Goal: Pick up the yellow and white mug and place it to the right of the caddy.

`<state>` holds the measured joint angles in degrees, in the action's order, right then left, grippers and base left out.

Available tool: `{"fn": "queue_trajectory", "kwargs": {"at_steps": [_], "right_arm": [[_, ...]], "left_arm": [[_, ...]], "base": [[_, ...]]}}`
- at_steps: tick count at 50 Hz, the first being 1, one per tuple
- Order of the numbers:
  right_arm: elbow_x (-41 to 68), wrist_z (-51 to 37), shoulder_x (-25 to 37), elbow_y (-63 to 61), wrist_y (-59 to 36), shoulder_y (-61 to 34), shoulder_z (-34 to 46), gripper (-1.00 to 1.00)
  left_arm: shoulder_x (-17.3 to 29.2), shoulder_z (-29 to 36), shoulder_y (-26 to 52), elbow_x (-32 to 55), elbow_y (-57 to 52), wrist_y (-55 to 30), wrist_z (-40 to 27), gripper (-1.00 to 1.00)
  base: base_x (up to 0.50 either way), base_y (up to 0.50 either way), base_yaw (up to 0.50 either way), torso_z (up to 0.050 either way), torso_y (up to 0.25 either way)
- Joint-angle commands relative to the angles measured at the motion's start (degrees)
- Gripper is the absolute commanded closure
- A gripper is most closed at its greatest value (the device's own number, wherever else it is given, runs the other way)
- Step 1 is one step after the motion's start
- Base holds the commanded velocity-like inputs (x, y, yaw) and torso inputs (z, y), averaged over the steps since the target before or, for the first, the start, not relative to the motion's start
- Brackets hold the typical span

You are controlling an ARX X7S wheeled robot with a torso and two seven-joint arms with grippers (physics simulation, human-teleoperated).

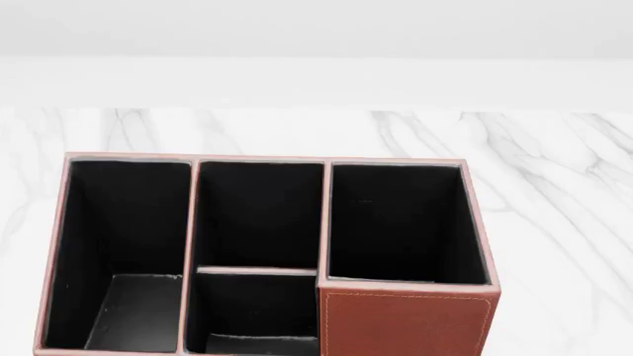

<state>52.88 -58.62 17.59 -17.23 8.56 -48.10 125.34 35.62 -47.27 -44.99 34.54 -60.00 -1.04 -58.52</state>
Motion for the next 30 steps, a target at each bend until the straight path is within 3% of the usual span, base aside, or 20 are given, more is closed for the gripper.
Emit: {"fn": "queue_trajectory", "kwargs": {"at_steps": [1,21,30], "right_arm": [[1.3,1.9,-0.1,2.2,0.2,-0.4,-1.4,-1.00],[0.6,8.5,-1.3,2.7,0.5,-2.0,-1.4,-1.00],[2.3,11.4,0.3,5.6,2.9,-1.7,-3.2,-1.00]], "left_arm": [[1.1,0.5,0.0,0.0,0.0,-0.3,-0.9,-1.00],[4.9,2.4,0.0,-0.3,0.0,-0.9,-4.3,-1.00],[3.9,2.1,0.0,-0.4,0.0,-0.7,-3.4,-1.00]], "base": [[0.00,0.00,0.00,0.000,0.000],[0.00,0.00,0.00,0.000,0.000],[0.00,0.00,0.00,0.000,0.000]]}}
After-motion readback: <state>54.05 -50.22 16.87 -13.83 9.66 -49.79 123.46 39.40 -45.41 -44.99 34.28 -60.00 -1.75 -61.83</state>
